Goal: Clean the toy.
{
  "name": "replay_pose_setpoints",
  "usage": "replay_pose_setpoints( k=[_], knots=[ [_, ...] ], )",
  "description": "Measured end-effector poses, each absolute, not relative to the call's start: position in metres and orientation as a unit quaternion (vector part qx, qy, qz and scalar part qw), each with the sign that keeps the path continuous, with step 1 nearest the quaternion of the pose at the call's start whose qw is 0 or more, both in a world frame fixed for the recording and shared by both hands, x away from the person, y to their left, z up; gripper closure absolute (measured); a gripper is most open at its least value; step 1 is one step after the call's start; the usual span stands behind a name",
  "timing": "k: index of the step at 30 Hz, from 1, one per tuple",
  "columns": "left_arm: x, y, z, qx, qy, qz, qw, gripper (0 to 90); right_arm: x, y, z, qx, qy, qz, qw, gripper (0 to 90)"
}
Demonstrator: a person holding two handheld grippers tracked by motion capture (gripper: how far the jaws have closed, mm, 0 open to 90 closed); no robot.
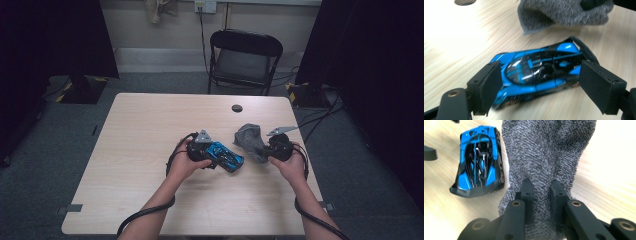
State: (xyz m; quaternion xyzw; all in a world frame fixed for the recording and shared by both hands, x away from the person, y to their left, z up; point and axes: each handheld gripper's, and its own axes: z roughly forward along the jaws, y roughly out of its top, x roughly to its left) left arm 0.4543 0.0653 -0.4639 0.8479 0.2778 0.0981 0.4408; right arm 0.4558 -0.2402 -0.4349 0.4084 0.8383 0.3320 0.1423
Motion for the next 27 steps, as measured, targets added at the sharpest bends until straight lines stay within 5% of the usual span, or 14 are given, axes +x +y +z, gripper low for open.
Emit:
replay_pose_setpoints(
  k=[12,27],
  knots=[
    [0.434,0.123,-0.462,0.849,0.292,0.1,0.428,18.5,0.455,-0.212,-0.398,0.375,0.835,0.371,0.154,77.4],
    [0.413,0.185,-0.425,0.833,0.307,0.135,0.441,18.5,0.446,-0.103,-0.405,0.289,0.872,0.375,0.124,77.4]
  ],
)
